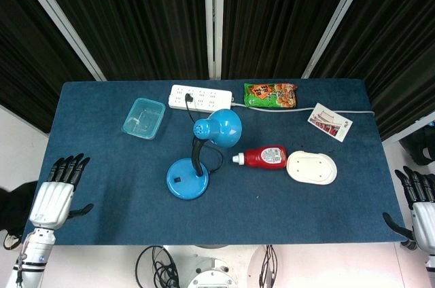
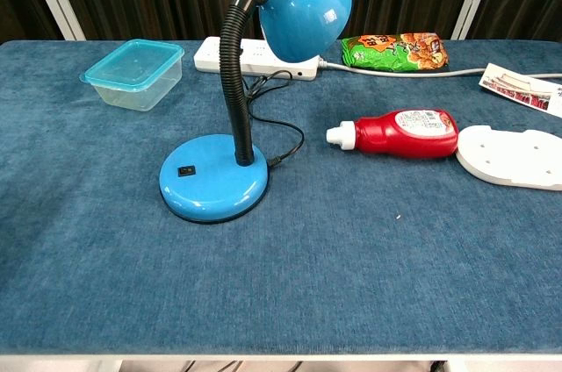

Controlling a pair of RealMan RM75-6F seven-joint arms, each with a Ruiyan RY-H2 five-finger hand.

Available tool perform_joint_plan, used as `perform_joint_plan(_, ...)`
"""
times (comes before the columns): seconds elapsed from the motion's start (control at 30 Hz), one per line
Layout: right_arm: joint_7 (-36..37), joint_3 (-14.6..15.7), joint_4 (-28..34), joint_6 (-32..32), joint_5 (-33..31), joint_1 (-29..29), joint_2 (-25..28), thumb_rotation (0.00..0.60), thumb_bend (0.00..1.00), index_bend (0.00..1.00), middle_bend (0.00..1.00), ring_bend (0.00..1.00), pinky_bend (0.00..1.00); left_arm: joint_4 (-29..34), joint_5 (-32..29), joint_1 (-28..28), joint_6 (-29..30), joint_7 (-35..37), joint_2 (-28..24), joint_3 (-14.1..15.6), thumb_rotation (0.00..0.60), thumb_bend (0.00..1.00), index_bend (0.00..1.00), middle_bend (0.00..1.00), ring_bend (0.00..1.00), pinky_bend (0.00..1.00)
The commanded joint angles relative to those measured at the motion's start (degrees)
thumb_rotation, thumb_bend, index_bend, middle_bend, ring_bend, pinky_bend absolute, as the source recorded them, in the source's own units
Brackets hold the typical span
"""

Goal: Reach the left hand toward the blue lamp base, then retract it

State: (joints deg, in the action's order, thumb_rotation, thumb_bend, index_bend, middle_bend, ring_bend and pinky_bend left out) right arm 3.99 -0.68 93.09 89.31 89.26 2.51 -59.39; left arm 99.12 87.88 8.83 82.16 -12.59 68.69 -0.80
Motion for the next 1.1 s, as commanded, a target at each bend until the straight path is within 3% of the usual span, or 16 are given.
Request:
perform_joint_plan(0.03,-0.05,0.0,-0.01,-0.1,-0.08,-0.03,-0.02,0.6,0.18,0.0,0.0,0.0,0.0,-0.08,-0.06,-0.01,0.0,-0.01,0.04,-0.01,0.6,0.01,0.03,0.0,0.0,0.0)
perform_joint_plan(0.63,0.54,-0.04,-0.06,0.07,-0.19,0.07,0.09,0.6,0.18,0.0,0.0,0.0,0.0,0.17,1.94,0.42,-0.04,0.23,0.39,0.41,0.6,0.01,0.03,0.02,0.01,0.02)
perform_joint_plan(0.7,0.63,-0.08,-0.03,0.14,-0.28,0.11,0.2,0.6,0.18,0.0,0.0,0.0,0.0,-0.13,3.17,0.84,-0.21,0.59,0.7,0.63,0.6,0.03,0.02,0.14,0.16,0.22)
perform_joint_plan(0.77,0.83,-0.1,-0.12,0.37,-0.21,0.2,0.2,0.6,0.18,0.0,0.0,0.0,0.0,0.43,3.94,1.74,-2.57,2.63,0.4,1.76,0.6,0.09,0.0,0.43,0.53,0.65)
perform_joint_plan(0.8,0.99,-0.13,-0.17,0.53,-0.18,0.25,0.17,0.6,0.18,0.0,0.0,0.0,0.0,0.48,4.51,2.54,-4.32,4.04,0.23,2.43,0.6,0.13,0.0,0.56,0.66,0.79)
perform_joint_plan(0.93,0.88,-0.01,-0.4,0.38,-0.27,0.32,0.08,0.6,0.18,0.0,0.0,0.0,0.0,-1.06,7.44,4.48,-7.09,2.81,2.63,3.56,0.6,0.31,0.0,0.81,0.83,0.93)
perform_joint_plan(1.1,0.34,0.17,0.03,-0.08,0.25,-0.03,-0.27,0.6,0.18,0.0,0.0,0.0,0.0,-0.04,9.18,8.4,-12.97,1.73,6.77,3.81,0.6,0.37,0.0,0.83,0.84,0.94)
